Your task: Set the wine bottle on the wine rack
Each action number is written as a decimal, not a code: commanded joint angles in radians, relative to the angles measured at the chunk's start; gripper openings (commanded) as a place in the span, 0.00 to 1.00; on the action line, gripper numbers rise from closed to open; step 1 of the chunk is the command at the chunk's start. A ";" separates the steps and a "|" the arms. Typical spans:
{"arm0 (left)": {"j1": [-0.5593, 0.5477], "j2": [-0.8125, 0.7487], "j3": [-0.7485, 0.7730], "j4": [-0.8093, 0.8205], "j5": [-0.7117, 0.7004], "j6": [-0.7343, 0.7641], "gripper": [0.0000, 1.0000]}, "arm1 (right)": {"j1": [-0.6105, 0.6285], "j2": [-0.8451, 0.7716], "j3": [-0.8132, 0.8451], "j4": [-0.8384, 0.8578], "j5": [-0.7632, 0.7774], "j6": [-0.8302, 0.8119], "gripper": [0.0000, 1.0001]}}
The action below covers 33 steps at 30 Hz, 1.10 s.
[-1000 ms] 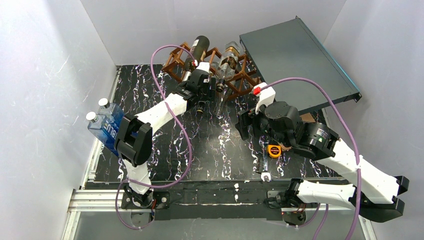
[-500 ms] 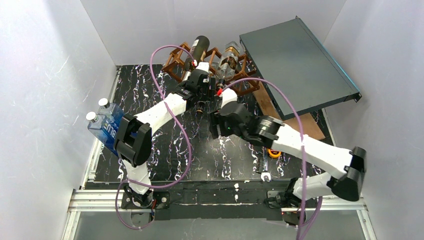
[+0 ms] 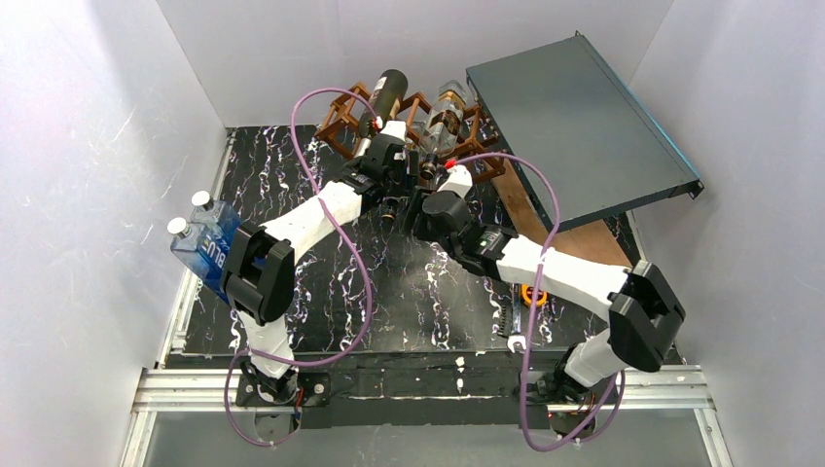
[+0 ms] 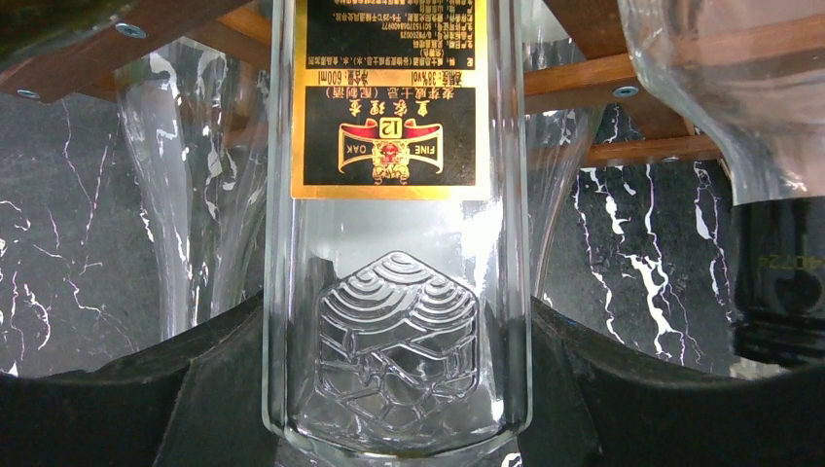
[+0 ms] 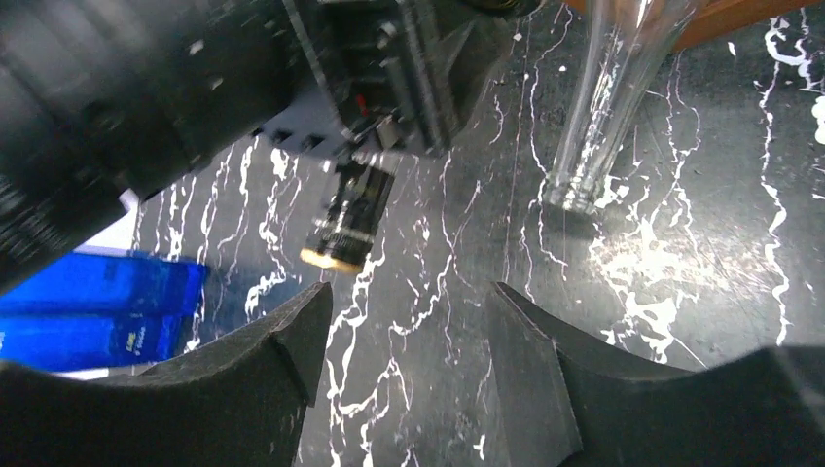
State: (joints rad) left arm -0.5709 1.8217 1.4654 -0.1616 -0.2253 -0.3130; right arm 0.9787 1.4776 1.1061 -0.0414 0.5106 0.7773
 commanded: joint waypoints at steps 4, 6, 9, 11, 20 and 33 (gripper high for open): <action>0.013 -0.071 0.009 -0.005 0.005 -0.021 0.46 | -0.044 0.052 -0.045 0.306 -0.131 0.085 0.76; 0.015 -0.071 0.008 -0.005 0.007 -0.024 0.46 | -0.060 0.071 -0.060 0.341 -0.167 0.116 0.77; 0.016 -0.073 0.005 -0.006 0.007 -0.024 0.46 | -0.077 0.093 -0.080 0.390 -0.193 0.153 0.77; 0.016 -0.071 0.007 -0.008 0.008 -0.025 0.46 | -0.090 0.112 -0.085 0.416 -0.219 0.173 0.77; 0.017 -0.068 0.013 -0.012 0.011 -0.024 0.47 | -0.119 0.173 -0.072 0.461 -0.270 0.227 0.65; 0.035 -0.117 0.028 -0.173 0.031 -0.031 0.77 | -0.161 0.220 -0.155 0.671 -0.360 0.332 0.01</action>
State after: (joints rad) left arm -0.5583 1.8164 1.4689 -0.2169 -0.1856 -0.3099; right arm 0.8368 1.6936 0.9691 0.5034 0.1432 1.0897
